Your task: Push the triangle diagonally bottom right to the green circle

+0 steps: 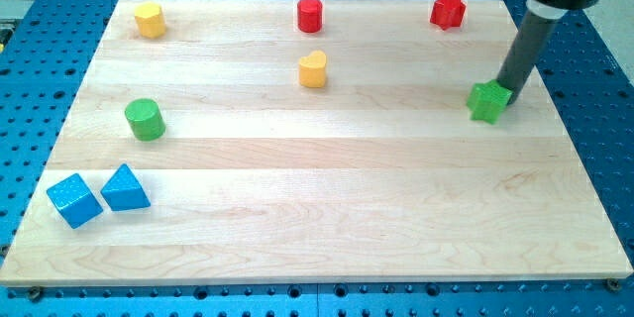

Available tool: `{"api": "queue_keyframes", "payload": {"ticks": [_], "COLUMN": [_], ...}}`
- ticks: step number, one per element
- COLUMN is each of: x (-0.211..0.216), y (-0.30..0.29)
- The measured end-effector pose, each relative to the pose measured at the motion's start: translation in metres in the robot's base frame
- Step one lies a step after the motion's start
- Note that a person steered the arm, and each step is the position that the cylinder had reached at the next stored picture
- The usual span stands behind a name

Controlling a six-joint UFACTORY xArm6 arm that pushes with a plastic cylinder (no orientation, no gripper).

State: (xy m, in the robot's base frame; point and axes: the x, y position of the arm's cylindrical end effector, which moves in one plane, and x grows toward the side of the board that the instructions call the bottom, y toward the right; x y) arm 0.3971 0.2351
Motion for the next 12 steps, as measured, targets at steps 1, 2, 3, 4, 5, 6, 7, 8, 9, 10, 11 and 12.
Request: {"api": "queue_keyframes", "payload": {"ticks": [1, 2, 3, 4, 5, 6, 7, 8, 9, 10, 11, 12], "x": [-0.037, -0.009, 0.044, 0.043, 0.053, 0.059, 0.059, 0.067, 0.093, 0.111, 0.120, 0.123], "y": [-0.018, -0.122, -0.211, -0.310, -0.358, -0.383, -0.412, -0.425, -0.435, -0.445, -0.444, -0.434]}}
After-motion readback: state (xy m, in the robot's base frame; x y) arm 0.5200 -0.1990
